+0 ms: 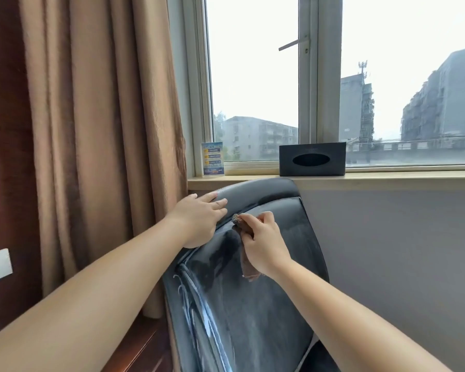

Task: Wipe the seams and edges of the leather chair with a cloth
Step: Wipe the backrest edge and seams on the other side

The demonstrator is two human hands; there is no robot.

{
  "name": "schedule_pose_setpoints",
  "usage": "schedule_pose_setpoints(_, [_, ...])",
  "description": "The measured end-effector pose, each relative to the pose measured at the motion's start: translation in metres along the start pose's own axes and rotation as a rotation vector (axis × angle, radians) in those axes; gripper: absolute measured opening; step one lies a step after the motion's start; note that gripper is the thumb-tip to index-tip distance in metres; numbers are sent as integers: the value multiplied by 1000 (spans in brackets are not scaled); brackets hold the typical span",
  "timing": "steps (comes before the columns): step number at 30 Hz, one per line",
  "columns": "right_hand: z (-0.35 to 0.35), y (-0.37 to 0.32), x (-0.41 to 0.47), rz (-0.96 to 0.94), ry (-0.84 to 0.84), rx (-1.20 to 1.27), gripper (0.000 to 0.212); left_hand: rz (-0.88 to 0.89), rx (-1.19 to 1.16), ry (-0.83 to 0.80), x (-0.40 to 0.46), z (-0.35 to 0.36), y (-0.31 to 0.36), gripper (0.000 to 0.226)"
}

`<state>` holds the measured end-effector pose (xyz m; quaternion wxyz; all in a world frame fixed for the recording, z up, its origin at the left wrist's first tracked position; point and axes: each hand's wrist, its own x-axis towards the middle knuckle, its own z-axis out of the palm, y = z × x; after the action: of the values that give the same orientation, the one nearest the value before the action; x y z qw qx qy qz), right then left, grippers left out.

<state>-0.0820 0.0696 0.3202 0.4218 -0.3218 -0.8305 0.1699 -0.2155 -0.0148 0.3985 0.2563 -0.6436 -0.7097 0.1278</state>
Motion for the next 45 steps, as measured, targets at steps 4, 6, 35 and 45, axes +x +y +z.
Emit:
schedule_pose_setpoints(4, [11,6,10,-13,-16,-45,39,77,-11,-27,23,-4,-6,51])
schedule_pose_setpoints(6, [14,11,16,-22,-1,-79,37,71,-37,-10,31,0,-7,51])
schedule_pose_setpoints(35, [24,29,31,-2,96,-64,39,-93,14,64,45,9,20,51])
schedule_pose_setpoints(45, [15,46,69,224,154,-100,36,-117,-80,53,48,5,19,49])
